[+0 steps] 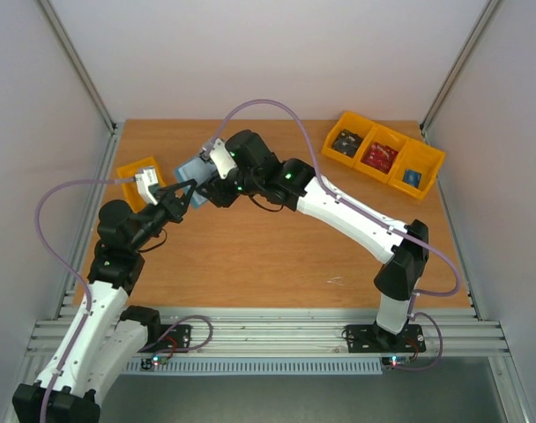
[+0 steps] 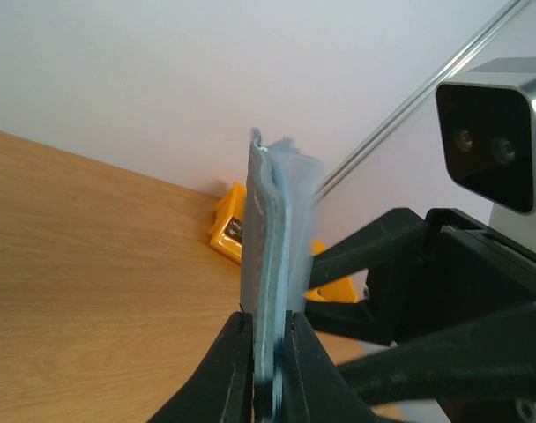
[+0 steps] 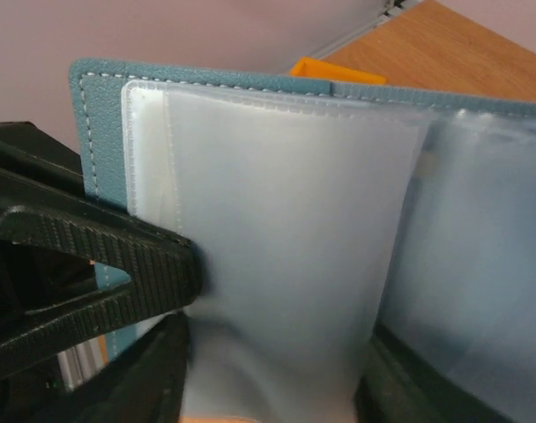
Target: Take the credit cards out of the card holder
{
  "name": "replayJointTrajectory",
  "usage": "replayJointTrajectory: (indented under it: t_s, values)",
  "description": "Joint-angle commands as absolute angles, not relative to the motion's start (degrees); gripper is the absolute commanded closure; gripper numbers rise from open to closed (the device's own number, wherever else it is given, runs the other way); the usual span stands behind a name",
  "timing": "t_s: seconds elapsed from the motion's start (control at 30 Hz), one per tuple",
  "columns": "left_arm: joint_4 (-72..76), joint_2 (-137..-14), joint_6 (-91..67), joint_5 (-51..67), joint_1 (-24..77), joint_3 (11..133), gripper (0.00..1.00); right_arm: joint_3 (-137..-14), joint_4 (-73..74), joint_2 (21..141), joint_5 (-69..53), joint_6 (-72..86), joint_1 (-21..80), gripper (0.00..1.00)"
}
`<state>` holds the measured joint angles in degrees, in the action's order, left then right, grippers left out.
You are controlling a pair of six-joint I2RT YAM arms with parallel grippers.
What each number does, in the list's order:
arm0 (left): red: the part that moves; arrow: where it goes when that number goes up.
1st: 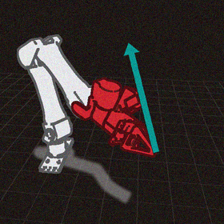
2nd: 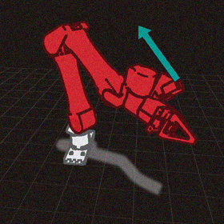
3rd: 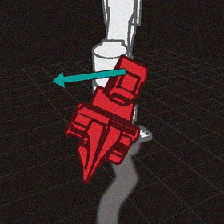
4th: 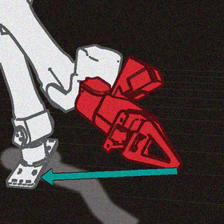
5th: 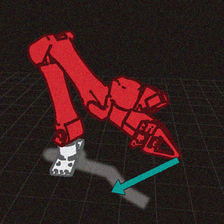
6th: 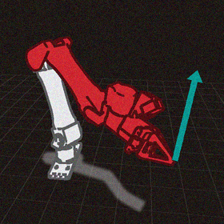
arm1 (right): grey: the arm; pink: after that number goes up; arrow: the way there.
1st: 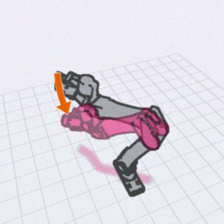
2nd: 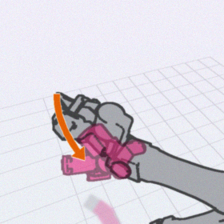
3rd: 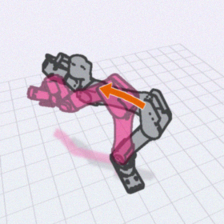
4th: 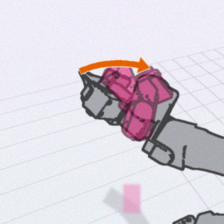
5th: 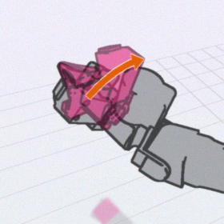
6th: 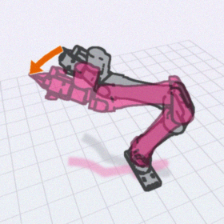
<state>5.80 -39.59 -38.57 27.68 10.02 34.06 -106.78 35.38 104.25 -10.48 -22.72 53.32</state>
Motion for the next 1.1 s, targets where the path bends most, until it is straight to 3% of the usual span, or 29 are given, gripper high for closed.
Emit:
replayJointTrajectory:
  t_s: [0.0, 0.2, 0.3, 0.43, 0.6, 0.73, 1.07]
  values:
    - [15.5, -38.5, -39.7, 34.7, 11.0, 36.0, 1.0, -106.8, 35.9, 106.3, -11.2, -22.3, 53.2, 0.61]
    - [16.3, -38.8, -40.4, 35.5, 11.0, 35.6, 1.0, -106.3, 34.7, 105.2, -13.9, -21.9, 51.9, 0.88]
    - [16.1, -38.7, -40.4, 35.2, 10.9, 35.4, 0.94, -105.5, 33.0, 103.7, -17.1, -20.9, 50.3, 0.99]
    - [15.1, -38.3, -39.5, 35.6, 11.0, 35.2, 0.77, -102.0, 28.9, 100.4, -24.6, -19.2, 46.8, 0.99]
    - [13.3, -37.7, -36.0, 37.3, 11.0, 35.3, 0.66, -96.6, 22.8, 96.4, -35.8, -16.2, 41.6, 0.99]
    - [8.8, -37.6, -32.9, 32.3, 11.0, 34.8, 0.62, -95.6, 21.9, 94.2, -37.4, -17.9, 41.3, 0.99]
    - [14.5, -38.2, -31.1, 40.7, 11.0, 35.6, 0.16, -102.5, 32.9, 96.9, -21.9, -22.9, 43.3, 0.99]
